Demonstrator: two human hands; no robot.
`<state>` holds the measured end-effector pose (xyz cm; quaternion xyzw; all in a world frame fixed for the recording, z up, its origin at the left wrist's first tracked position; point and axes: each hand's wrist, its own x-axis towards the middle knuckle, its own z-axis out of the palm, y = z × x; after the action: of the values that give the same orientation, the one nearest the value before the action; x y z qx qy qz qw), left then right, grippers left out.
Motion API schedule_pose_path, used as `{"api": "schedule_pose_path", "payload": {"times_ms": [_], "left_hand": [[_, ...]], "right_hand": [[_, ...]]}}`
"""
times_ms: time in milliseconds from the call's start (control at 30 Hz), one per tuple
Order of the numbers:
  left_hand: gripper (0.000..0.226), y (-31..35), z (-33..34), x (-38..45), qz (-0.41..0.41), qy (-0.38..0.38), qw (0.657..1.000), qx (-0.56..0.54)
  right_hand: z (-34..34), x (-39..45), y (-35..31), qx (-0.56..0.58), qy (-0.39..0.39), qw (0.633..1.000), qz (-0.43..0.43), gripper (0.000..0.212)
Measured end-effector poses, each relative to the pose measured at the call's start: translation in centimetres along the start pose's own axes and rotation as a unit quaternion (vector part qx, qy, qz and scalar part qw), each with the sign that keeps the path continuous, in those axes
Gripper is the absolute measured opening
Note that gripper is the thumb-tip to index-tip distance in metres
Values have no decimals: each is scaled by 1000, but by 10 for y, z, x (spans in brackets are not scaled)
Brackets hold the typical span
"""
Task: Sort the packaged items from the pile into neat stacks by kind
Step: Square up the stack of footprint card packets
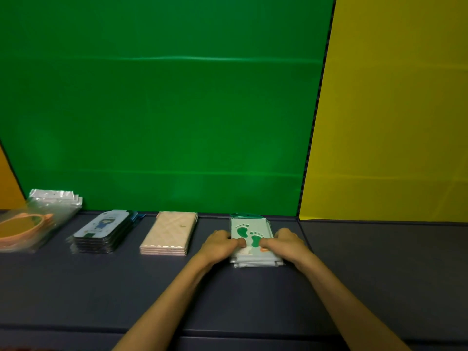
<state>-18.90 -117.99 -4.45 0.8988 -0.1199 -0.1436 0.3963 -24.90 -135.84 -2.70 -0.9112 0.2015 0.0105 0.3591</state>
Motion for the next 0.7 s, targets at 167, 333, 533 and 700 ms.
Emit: {"api": "schedule_pose_path", "payload": {"times_ms": [167, 333, 533, 700], "left_hand": [[17, -1, 0, 2, -26, -16, 994, -106], [22, -1, 0, 6, -52, -15, 986, -160], [28, -3, -2, 8, -37, -16, 972, -233], [37, -10, -7, 7, 4, -2, 969, -246]], "right_hand": [[5, 7, 3, 89, 6, 996, 23, 40], [6, 10, 2, 125, 7, 992, 30, 39], [14, 14, 3, 217, 4, 976, 15, 26], [26, 17, -5, 289, 0, 957, 2, 27]]}}
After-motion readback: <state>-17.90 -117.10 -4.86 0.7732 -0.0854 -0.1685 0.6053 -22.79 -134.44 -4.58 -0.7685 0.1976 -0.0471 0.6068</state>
